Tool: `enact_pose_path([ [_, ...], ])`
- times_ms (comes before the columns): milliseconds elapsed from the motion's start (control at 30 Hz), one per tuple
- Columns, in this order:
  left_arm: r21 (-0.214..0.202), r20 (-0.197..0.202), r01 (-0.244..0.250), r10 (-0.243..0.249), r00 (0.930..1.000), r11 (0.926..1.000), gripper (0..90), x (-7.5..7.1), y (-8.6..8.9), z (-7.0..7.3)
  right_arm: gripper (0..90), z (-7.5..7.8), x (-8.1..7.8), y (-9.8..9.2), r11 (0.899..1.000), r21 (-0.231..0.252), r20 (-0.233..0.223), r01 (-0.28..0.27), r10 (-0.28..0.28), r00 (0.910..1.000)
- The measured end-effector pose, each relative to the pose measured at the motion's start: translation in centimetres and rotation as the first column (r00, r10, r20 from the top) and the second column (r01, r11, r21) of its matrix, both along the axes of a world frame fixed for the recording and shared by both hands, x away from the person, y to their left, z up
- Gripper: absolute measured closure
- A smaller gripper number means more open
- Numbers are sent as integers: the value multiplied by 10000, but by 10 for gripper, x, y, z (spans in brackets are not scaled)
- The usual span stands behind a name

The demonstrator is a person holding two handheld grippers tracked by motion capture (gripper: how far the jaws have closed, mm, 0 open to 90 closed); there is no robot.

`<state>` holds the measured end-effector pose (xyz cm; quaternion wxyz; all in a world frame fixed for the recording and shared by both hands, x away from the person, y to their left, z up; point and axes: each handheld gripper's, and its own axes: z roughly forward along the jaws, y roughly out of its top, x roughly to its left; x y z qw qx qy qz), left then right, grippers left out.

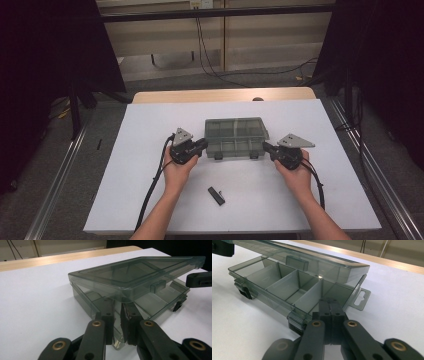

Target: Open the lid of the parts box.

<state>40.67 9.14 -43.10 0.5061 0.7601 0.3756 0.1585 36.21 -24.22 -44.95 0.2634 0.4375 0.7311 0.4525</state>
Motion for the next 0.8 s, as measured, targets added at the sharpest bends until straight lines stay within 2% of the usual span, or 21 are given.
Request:
enact_pose_path([
  [333,-61,104,-250,251,9996,9997,807,2,1,2,900,-1,-1,0,10000,-68,81,8,-7,10000],
  [500,148,283,-321,317,9991,9994,802,4,-2,6,900,-1,-1,0,10000,-20,77,26,-26,10000],
  [800,24,389,-426,425,9983,9991,801,9,-3,13,900,-1,-1,1,10000,-15,99,38,-38,9999],
])
